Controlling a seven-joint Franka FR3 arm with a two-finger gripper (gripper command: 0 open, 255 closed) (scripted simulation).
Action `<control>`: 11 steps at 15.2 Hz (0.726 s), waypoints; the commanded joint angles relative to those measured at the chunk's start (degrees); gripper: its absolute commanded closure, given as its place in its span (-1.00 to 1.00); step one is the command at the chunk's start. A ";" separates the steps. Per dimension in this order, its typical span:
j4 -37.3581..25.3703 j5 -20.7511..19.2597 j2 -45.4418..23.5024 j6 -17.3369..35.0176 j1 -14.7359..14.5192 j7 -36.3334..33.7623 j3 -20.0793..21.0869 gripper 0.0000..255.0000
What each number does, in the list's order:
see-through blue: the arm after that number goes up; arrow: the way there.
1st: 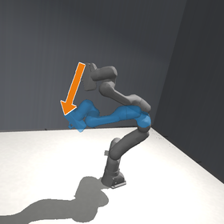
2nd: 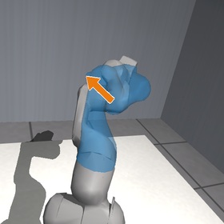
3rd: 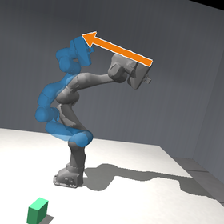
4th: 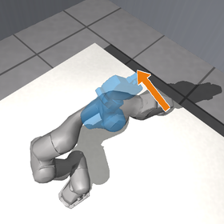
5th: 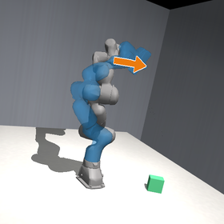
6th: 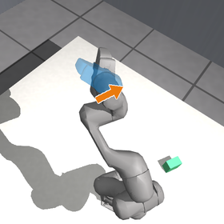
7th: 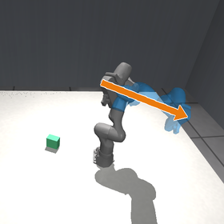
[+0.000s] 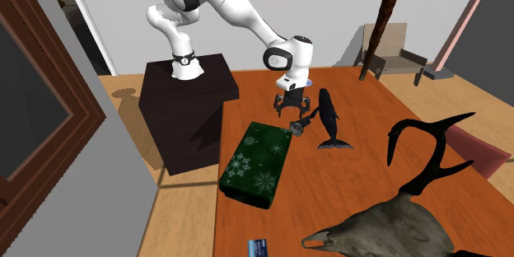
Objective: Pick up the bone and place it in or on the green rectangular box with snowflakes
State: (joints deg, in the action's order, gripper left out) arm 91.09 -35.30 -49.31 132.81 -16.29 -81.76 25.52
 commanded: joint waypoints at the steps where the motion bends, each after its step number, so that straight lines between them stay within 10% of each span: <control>1: 0.00 0.00 -0.01 0.01 0.00 0.00 0.00 -1.00; 2: 0.00 0.00 0.00 0.00 0.00 0.00 0.00 -1.00; 3: 0.00 0.00 0.00 0.00 0.00 0.00 0.00 1.00; 11: 0.00 0.00 0.00 0.00 0.00 0.00 0.00 1.00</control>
State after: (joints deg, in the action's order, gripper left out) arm 91.09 -35.30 -49.31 132.82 -16.29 -81.76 25.52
